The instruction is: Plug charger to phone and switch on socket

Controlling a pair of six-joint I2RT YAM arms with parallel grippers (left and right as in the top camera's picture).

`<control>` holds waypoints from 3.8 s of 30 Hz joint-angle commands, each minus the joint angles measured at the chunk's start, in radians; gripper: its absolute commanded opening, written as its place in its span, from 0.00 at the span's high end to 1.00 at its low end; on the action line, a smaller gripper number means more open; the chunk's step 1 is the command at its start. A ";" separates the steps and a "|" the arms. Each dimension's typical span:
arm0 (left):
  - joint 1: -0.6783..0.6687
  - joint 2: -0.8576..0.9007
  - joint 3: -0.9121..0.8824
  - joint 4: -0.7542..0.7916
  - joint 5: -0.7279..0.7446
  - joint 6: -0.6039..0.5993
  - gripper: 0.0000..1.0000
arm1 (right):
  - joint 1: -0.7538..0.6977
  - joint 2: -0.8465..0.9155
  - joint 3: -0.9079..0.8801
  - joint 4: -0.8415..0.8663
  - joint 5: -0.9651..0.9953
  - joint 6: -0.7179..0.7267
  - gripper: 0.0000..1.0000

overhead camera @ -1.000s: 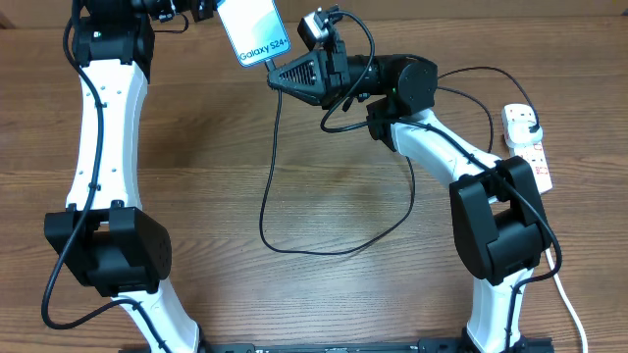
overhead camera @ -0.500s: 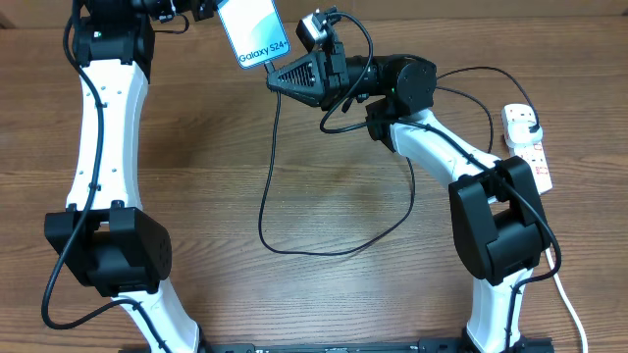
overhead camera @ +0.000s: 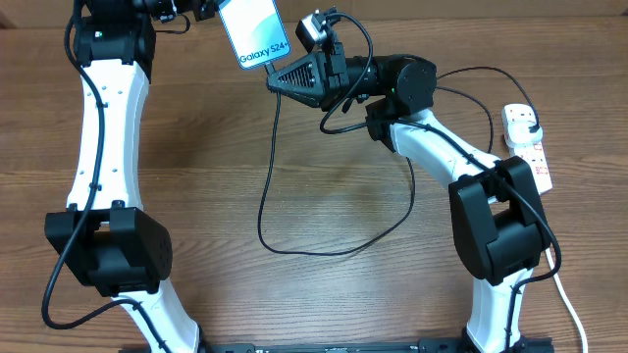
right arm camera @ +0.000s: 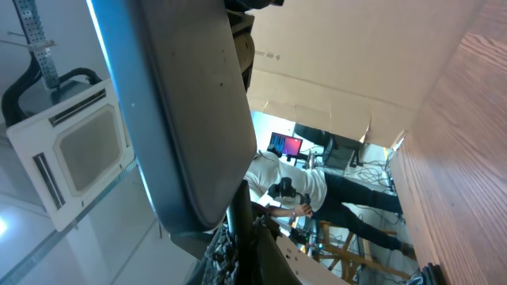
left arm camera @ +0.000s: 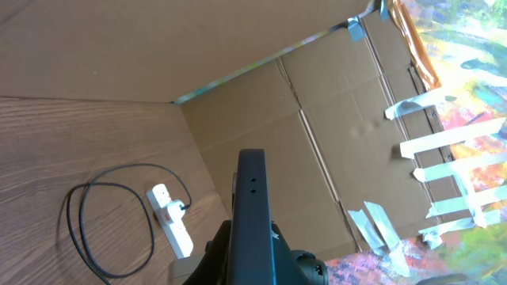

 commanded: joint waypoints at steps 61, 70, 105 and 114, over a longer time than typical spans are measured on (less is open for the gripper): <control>0.021 -0.024 0.013 -0.243 0.013 0.146 0.96 | -0.164 -0.003 0.007 -1.600 0.190 -1.134 0.04; 0.013 -0.024 0.013 -0.528 -0.045 0.391 0.96 | -0.164 -0.055 0.007 -1.831 0.412 -1.263 0.04; -0.158 -0.022 -0.105 -0.980 -0.507 0.666 0.96 | -0.164 -0.472 0.007 -2.146 0.864 -1.350 0.04; -0.177 -0.019 -0.254 -0.903 -0.510 0.661 0.96 | -0.164 -0.472 0.007 -2.160 0.864 -1.350 0.04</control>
